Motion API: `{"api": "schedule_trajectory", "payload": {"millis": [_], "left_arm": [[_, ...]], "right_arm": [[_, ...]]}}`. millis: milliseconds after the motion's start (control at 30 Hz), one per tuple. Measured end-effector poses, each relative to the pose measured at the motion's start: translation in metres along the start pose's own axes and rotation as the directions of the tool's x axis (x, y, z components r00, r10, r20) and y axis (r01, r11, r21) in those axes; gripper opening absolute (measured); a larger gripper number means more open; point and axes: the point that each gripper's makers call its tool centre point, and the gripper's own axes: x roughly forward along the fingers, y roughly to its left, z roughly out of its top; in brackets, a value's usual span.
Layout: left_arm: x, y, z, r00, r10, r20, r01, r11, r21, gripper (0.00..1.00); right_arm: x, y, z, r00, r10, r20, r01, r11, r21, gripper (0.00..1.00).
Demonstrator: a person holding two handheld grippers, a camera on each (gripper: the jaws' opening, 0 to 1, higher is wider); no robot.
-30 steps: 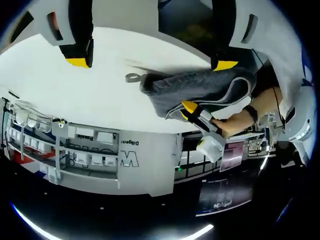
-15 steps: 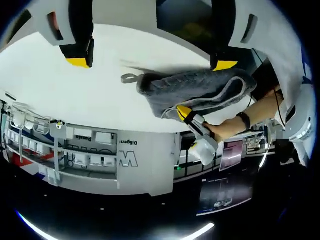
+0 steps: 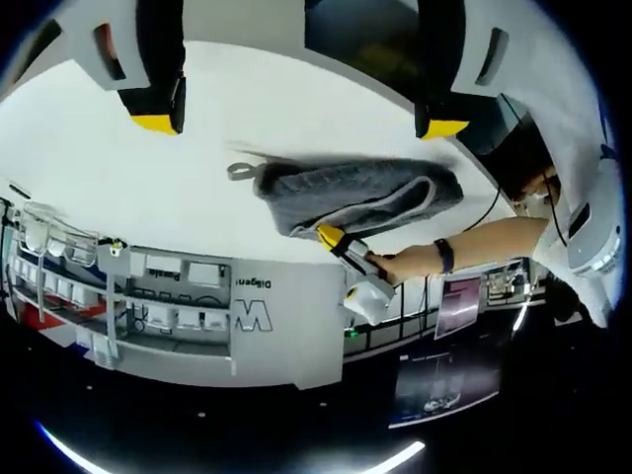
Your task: Open the folded towel by lifting each exposed corner and separating the folded layers until the towel lies flat within the target outline without major curled edges
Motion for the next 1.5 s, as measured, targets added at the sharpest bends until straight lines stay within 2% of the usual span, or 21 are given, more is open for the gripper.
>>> {"api": "schedule_trajectory", "payload": {"millis": [100,233,333,367,400,433,567,667,733,800,867,1000,1100,1167,1200,1233,1333,1367,1400,1433,1500], "left_arm": [[-0.006,0.002,0.003,1.0,-0.002,0.028,0.002,1.0,0.007,0.03],[-0.036,0.015,0.022,0.986,0.02,0.166,-0.012,0.999,-0.049,0.03],[-0.075,0.029,0.029,0.958,0.06,0.281,-0.035,0.995,-0.092,0.03],[-0.084,0.032,0.028,0.951,0.069,0.3,-0.037,0.993,-0.111,0.03],[-0.102,0.04,0.023,0.938,0.09,0.335,-0.042,0.988,-0.15,0.03],[-0.11,0.044,0.019,0.934,0.107,0.342,-0.049,0.984,-0.173,0.03],[-0.153,0.064,-0.023,0.928,0.238,0.288,-0.175,0.958,-0.228,0.04],[-0.174,0.062,-0.064,0.928,0.307,0.212,-0.254,0.937,-0.241,0.04],[-0.178,0.06,-0.09,0.931,0.337,0.143,-0.292,0.919,-0.265,0.04],[-0.179,0.06,-0.115,0.928,0.363,0.081,-0.336,0.912,-0.236,0.04],[-0.18,0.062,-0.142,0.92,0.391,-0.002,-0.381,0.894,-0.235,0.05],[-0.177,0.058,-0.167,0.918,0.393,-0.053,-0.393,0.885,-0.25,0.05],[-0.183,0.06,-0.17,0.911,0.408,-0.054,-0.408,0.878,-0.248,0.08],[-0.192,0.06,-0.166,0.902,0.43,-0.036,-0.421,0.861,-0.286,0.12],[-0.199,0.06,-0.162,0.893,0.45,-0.015,-0.434,0.852,-0.294,0.15],[-0.21,0.058,-0.157,0.876,0.483,0.012,-0.455,0.833,-0.314,0.19],[-0.238,0.039,-0.137,0.841,0.529,0.115,-0.457,0.807,-0.374,0.32],[-0.246,0.029,-0.129,0.833,0.529,0.162,-0.435,0.807,-0.4,0.36],[-0.254,0.019,-0.123,0.831,0.514,0.211,-0.402,0.818,-0.411,0.39],[-0.259,0.006,-0.115,0.831,0.491,0.26,-0.368,0.837,-0.406,0.42],[-0.266,-0.012,-0.111,0.838,0.457,0.298,-0.323,0.856,-0.404,0.54]], "right_arm": [[0.001,0.002,0.0,1.0,-0.003,-0.012,0.003,1.0,-0.011,0.98],[0.002,0.006,0.003,1.0,0.01,-0.006,-0.01,1.0,-0.012,0.98],[0.006,0.008,0.004,1.0,0.011,-0.012,-0.011,1.0,-0.021,0.98],[0.007,0.009,0.004,1.0,0.015,-0.013,-0.016,1.0,-0.021,0.98],[0.009,0.011,0.005,1.0,0.02,-0.013,-0.02,1.0,-0.022,0.98],[0.011,0.013,0.006,1.0,0.025,-0.013,-0.025,0.999,-0.025,0.98],[0.018,0.022,0.008,0.999,0.049,-0.02,-0.049,0.998,-0.035,0.98],[0.023,0.028,0.01,0.998,0.065,-0.022,-0.066,0.997,-0.043,0.98],[0.027,0.032,0.012,0.997,0.074,-0.023,-0.075,0.996,-0.049,0.98],[0.031,0.037,0.013,0.996,0.087,-0.025,-0.088,0.995,-0.052,0.98],[0.035,0.043,0.015,0.994,0.103,-0.03,-0.104,0.993,-0.058,0.98],[0.039,0.054,0.019,0.991,0.128,-0.037,-0.131,0.989,-0.074,0.97],[0.039,0.058,0.022,0.99,0.135,-0.039,-0.137,0.987,-0.083,0.97],[0.038,0.059,0.023,0.99,0.134,-0.042,-0.137,0.987,-0.084,0.97],[0.038,0.059,0.023,0.99,0.133,-0.044,-0.136,0.987,-0.086,0.97],[0.038,0.059,0.023,0.99,0.132,-0.046,-0.136,0.987,-0.087,0.97],[0.037,0.059,0.023,0.99,0.128,-0.052,-0.132,0.987,-0.088,0.97],[0.037,0.059,0.023,0.991,0.126,-0.054,-0.131,0.988,-0.087,0.97],[0.038,0.059,0.023,0.991,0.124,-0.056,-0.129,0.988,-0.088,0.97],[0.039,0.059,0.023,0.991,0.123,-0.06,-0.128,0.988,-0.089,0.97],[0.043,0.061,0.023,0.99,0.125,-0.069,-0.131,0.987,-0.091,0.97]]}}
